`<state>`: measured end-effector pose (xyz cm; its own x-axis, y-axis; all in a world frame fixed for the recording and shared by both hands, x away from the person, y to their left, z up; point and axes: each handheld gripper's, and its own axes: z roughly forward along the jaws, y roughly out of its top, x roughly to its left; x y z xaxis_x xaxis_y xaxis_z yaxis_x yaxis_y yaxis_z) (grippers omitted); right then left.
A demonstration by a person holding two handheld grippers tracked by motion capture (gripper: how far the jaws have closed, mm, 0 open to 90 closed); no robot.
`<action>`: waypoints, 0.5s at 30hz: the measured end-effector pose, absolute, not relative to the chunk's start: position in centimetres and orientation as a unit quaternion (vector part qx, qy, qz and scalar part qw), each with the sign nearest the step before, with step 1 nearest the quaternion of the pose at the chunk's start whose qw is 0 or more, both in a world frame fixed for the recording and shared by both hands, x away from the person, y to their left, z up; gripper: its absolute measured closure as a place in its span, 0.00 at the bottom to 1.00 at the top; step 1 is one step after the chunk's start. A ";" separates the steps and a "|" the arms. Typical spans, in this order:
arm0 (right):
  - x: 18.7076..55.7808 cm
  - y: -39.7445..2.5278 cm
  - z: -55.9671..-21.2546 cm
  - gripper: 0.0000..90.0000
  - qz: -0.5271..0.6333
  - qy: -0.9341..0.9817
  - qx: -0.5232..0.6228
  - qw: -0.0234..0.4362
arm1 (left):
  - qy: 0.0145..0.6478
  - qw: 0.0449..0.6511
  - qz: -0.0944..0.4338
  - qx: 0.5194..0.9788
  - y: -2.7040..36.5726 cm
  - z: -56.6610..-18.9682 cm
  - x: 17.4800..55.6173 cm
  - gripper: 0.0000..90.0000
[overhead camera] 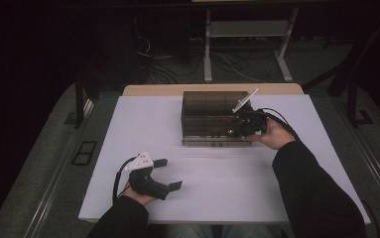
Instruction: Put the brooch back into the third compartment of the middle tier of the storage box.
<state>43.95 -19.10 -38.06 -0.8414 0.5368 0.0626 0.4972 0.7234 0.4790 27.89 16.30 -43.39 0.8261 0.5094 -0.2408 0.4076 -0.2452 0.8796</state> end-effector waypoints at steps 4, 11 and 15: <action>43.9 -19.2 -38.0 0.78 0.247 0.926 0.282 0.042 | 0.291 0.541 0.047 0.788 16.3 -43.4 27.9 0.00; 43.5 -19.6 -37.5 0.71 0.254 0.923 0.284 0.042 | 0.292 0.541 0.046 0.788 16.3 -43.4 27.9 0.00; 43.2 -19.9 -37.2 0.63 0.259 0.921 0.287 0.047 | 0.292 0.541 0.046 0.787 16.2 -43.4 27.9 0.00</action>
